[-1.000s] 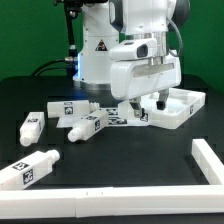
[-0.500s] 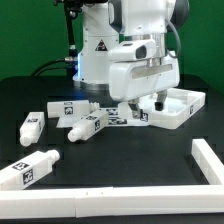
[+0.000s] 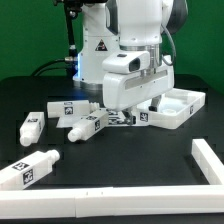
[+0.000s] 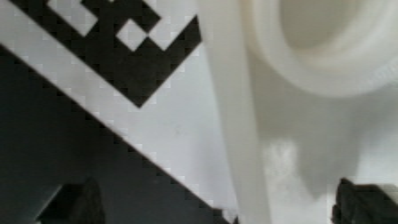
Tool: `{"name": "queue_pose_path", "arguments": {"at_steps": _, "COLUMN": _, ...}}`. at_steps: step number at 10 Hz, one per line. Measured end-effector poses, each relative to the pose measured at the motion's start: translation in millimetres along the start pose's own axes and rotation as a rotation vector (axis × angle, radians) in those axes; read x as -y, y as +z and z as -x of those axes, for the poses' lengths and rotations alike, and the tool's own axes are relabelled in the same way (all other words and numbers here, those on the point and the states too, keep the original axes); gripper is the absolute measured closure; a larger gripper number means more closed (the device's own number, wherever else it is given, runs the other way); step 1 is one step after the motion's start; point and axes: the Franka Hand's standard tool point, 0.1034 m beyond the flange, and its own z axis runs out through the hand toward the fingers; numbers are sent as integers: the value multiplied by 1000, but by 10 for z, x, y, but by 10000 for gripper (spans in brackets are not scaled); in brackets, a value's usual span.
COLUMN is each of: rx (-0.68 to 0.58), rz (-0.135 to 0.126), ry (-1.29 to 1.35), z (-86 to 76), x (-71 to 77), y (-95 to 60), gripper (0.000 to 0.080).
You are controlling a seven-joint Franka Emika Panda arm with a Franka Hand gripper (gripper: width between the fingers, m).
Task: Assemble desk
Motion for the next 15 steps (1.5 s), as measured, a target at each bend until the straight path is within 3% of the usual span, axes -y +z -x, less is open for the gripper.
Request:
{"name": "queue_pose_path", "arguments": {"at_steps": 2, "rx": -6, "rz": 4, "ry": -2, "z": -1, "x": 16, "y": 10, "gripper": 150}}
{"name": "queue_pose_path", "arguments": {"at_steps": 3, "rx": -6, "rz": 4, "ry": -2, "z": 0, "x": 15, "y": 10, "gripper": 259}}
{"name": "queue_pose_path", "arguments": {"at_steps": 4, "rx": -6, "rz": 4, "ry": -2, "z": 0, "x": 15, "y": 10, "gripper": 259}}
{"name": "queue_pose_path", "arguments": {"at_steps": 6, "rx": -6, "rz": 4, "ry": -2, "z": 1, "x": 15, "y": 10, "gripper": 646}}
{"name": "queue_pose_path", "arguments": {"at_steps": 7, "rx": -6, "rz": 4, "ry": 0, "z": 2, "x": 11, "y": 8, "gripper": 646}}
{"name": "queue_pose_path", "arguments": {"at_steps": 8, "rx": 6, "rz": -1, "ry": 19, "z": 3, "x": -25, "y": -31, "gripper": 757}}
{"name": "queue_pose_path", "arguments": {"at_steps": 10, "rx": 5, "rz": 8, "ry": 141, "z": 18, "x": -190, "y": -217, "gripper": 757}}
{"name": "queue_pose_path", "arguments": {"at_steps": 12, "rx": 32, "rz": -21, "ry": 326, "z": 18, "x": -342, "y": -546, "gripper": 757}}
{"name": "queue_pose_path", "arguments": {"at_steps": 13, "rx": 19, "rz": -15, "ry": 393, "z": -17, "x": -363, "y": -646, "gripper": 757}}
{"name": "queue_pose_path", "arguments": {"at_steps": 15, "rx": 29, "rz": -18, "ry": 482, "z": 15, "x": -336, "y": -577, "gripper": 757}}
